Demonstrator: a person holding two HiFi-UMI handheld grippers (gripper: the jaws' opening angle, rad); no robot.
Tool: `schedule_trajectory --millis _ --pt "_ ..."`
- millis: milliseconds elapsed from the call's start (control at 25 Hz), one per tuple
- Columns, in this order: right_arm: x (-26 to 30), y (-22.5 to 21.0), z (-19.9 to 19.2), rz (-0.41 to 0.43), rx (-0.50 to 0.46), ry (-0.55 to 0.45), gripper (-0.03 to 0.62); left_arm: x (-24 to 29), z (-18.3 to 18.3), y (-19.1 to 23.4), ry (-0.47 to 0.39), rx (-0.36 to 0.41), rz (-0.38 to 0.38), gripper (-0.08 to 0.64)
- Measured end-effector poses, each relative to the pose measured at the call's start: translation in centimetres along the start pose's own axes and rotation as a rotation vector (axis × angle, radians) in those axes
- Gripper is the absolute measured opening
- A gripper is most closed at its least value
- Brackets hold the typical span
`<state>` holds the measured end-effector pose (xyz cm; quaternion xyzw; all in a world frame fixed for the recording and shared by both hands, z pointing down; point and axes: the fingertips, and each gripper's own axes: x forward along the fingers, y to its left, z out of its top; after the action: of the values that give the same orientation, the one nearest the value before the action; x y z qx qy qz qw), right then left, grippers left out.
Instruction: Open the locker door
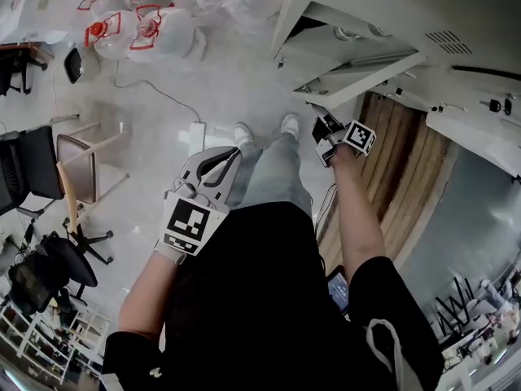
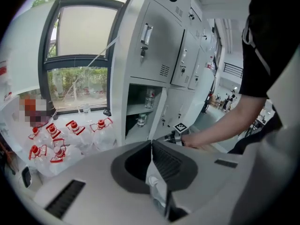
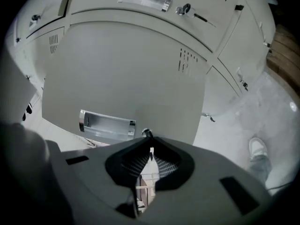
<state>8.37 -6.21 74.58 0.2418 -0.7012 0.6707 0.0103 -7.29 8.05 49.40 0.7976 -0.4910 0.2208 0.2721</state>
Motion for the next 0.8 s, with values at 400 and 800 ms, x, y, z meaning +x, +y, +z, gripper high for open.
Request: schedule_trajectory --millis 400,800 --pt "-7.4 -2.2 0.7 -0.022 -0.008 -0.098 0.043 3.0 1.6 -3.2 0.032 0.121 -0.118 0.025" --pt "-17.3 -5.6 4.6 -0.108 0.058 -0.262 0.043 7.0 5.0 -6.8 0.028 0.183 -0.188 0.025"
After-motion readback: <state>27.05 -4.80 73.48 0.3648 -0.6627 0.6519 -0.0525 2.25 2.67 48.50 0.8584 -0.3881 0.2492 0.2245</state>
